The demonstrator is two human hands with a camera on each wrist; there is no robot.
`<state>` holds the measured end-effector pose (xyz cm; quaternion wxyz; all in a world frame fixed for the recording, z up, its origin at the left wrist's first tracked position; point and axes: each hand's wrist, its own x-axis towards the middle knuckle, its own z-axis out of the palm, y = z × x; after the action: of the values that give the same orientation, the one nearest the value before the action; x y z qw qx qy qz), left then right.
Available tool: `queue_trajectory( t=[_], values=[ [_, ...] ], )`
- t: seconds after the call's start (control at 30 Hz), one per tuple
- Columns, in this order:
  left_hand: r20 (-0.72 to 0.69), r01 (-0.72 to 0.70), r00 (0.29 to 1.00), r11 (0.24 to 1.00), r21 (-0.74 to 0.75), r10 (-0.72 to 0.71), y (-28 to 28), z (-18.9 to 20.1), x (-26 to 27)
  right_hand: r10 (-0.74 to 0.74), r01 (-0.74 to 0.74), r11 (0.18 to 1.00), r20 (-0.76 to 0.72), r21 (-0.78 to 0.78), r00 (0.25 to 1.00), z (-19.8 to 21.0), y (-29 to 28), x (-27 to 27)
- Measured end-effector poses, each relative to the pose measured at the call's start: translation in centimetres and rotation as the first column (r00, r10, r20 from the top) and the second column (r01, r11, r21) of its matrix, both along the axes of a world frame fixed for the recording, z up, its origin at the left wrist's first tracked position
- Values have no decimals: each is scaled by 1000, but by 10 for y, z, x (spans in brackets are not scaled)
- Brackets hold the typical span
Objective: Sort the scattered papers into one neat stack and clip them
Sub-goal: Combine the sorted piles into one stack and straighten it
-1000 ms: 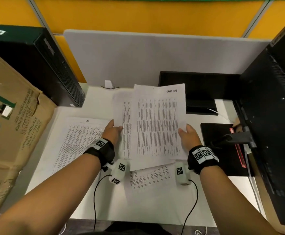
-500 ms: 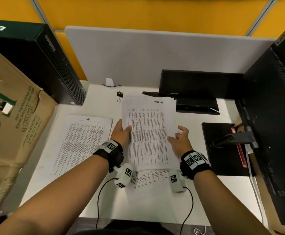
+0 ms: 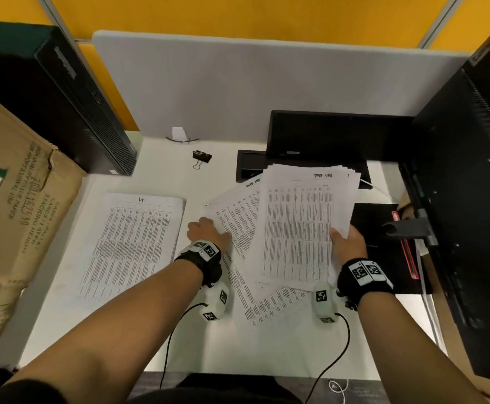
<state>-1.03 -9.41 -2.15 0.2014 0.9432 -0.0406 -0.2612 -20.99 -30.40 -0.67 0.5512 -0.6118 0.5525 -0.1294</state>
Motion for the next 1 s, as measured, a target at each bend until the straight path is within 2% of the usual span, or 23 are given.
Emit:
queue_trajectory(
  t=[0.2,0.33,0.4,0.47,0.53,0.63,0.7,0.8,0.9,1.0],
  values=[
    [78,-88,992,992,-95,95,-20,-5,-1,-32,33,999,-30,23,999,-7,-10,-10],
    [-35,-161,987,968,-192,157,-27,-6,21,-14,15,999,-46,38,999,-12,-9,-12],
    [-32,-185,982,935,-302,184,-28,-4,24,-13,15,999,-56,42,998,-14,-9,-12],
    [-2,-156,985,887,-434,172,-28,0,20,-17,20,999,-65,48,998,-16,-9,-11],
    [9,-139,986,859,-492,164,-25,3,10,-31,34,998,-71,43,997,-18,-7,-9],
    [-110,-167,986,848,-503,129,-17,-4,-10,-48,50,998,-71,27,996,-21,-4,-7],
    [-150,-104,988,872,-479,36,-10,-9,-24,-26,28,999,-61,39,998,-23,-2,-5],
    [-58,-35,998,887,-461,9,-4,1,-26,9,-6,998,-49,64,999,-22,-1,-2],
    [94,-55,990,891,-451,109,2,30,1,37,-35,998,-49,49,998,-20,-1,-3],
    [227,-86,946,854,-513,231,13,71,40,31,-29,999,-46,41,998,-16,-2,-5]
  ],
)
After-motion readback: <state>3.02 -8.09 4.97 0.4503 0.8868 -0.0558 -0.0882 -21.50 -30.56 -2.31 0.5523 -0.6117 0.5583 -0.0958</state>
